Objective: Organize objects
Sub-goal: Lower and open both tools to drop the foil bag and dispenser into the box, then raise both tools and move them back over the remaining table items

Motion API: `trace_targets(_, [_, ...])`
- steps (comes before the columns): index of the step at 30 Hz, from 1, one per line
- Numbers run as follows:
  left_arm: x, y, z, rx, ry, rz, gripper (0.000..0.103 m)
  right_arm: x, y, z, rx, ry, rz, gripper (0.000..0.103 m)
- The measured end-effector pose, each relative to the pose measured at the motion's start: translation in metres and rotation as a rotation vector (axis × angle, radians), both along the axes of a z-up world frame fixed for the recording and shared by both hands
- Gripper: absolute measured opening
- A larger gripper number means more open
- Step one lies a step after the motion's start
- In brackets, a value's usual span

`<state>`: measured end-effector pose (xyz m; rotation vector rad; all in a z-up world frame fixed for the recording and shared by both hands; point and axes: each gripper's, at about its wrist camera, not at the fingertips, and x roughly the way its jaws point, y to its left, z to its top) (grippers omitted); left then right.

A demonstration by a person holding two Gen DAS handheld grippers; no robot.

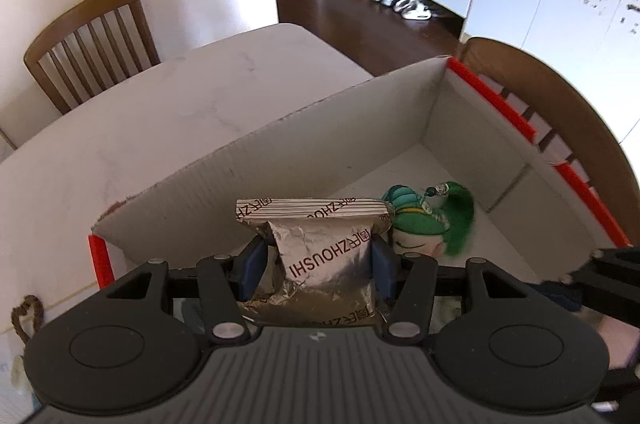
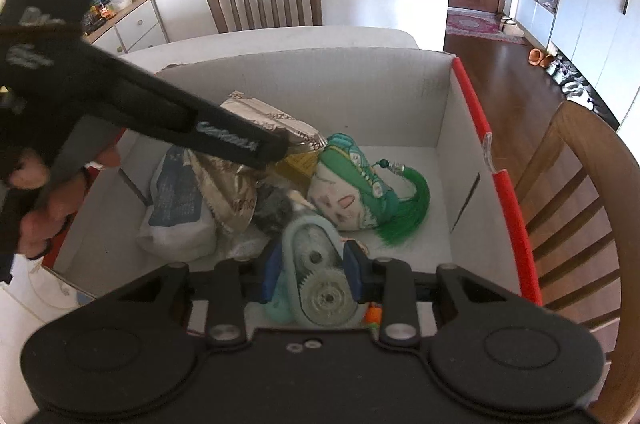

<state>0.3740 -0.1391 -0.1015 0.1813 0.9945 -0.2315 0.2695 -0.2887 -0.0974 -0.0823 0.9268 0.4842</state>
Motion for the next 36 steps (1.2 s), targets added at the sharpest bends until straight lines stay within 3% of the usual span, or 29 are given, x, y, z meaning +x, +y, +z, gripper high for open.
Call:
trace_targets(15, [0.007,-0.001,-0.003,-0.007,0.002,0.03,0.057,-0.015,-0.022,0.016,0.043,0.005,-0.021,0.045])
trace_targets(22, [-0.012,0.007,0.013,-0.055,-0.04,0.029,0.064,-0.018,-0.023,0.026,0.06,-0.016,-0.026,0.052])
trace_targets(36, [-0.071,0.031,0.057,-0.132,-0.135,0.033,0.064,-0.031,-0.024,0.052,0.093,-0.062,-0.023,0.061])
